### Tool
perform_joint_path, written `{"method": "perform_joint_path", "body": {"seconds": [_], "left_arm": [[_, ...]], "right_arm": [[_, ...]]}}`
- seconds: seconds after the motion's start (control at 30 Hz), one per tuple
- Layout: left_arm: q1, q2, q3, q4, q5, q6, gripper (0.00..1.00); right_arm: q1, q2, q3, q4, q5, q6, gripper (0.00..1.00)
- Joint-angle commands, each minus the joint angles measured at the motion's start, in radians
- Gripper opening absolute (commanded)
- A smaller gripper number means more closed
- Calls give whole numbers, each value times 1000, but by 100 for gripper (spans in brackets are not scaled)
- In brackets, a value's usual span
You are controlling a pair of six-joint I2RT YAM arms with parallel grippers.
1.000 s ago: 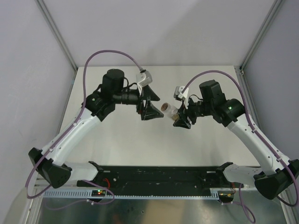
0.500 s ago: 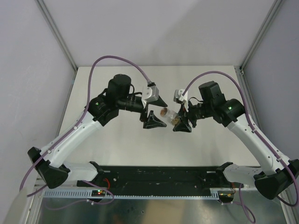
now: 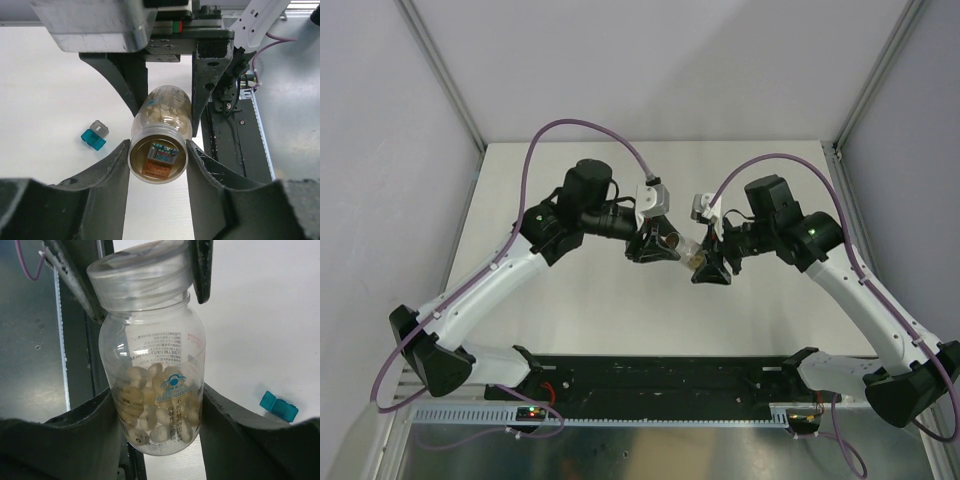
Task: Sort the pills into containers
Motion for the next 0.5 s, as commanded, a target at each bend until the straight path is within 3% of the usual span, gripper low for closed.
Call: {"method": "perform_joint_path", "body": {"seconds": [0.0, 0.27, 0.47], "left_arm": [[-4, 2, 53, 18, -18, -12, 41], [3, 23, 81, 17, -87, -164, 14], [20, 47, 106, 19, -116, -297, 8]], "right_arm": [[5, -7, 27, 8, 5, -6, 0], [11, -21, 20, 55, 131, 22, 0], [20, -26, 18, 66, 186, 25, 0]]}}
